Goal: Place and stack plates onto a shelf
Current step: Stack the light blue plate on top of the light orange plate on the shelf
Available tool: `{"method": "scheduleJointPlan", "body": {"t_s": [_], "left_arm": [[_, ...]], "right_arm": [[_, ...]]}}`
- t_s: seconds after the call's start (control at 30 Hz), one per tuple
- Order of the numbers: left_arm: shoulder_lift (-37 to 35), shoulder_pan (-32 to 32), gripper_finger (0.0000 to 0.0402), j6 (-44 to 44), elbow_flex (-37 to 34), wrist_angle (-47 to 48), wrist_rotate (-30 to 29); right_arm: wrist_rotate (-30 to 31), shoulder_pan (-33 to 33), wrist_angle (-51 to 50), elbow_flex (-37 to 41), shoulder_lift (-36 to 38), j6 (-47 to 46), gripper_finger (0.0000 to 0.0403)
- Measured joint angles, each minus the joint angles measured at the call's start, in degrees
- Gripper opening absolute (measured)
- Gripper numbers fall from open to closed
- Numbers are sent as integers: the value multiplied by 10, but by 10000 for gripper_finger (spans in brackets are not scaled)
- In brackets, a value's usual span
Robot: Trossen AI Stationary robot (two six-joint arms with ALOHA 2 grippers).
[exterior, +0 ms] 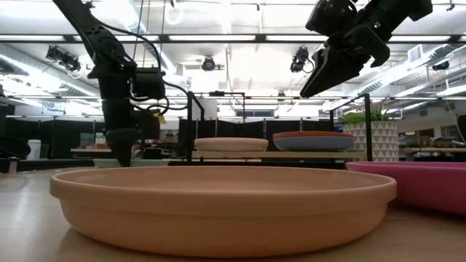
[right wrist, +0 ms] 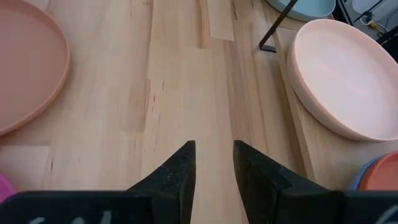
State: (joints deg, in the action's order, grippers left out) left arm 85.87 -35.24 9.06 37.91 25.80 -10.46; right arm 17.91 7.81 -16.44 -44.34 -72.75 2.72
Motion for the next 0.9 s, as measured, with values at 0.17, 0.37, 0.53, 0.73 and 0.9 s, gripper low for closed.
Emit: {"method": "scheduleJointPlan", "body": {"t_s": [0.17, 0.37, 0.53, 0.73, 0.9], "left_arm": [[0, 1, 29, -19, 17, 49, 0], [-14, 12, 17, -61, 91, 171, 7], [-41, 42, 16, -98, 158, 287, 123], [-79, 144, 16, -150, 210, 356, 145], [-86, 250, 16, -226, 215, 345, 174]], "right_arm": [[0, 0, 1, 0, 0, 4, 115], [1, 0, 1, 0, 0, 5, 115], [1, 0, -6, 0, 0, 5, 115], [1, 0, -10, 0, 0, 4, 115], [3, 0, -7, 0, 0, 3, 115]]}}
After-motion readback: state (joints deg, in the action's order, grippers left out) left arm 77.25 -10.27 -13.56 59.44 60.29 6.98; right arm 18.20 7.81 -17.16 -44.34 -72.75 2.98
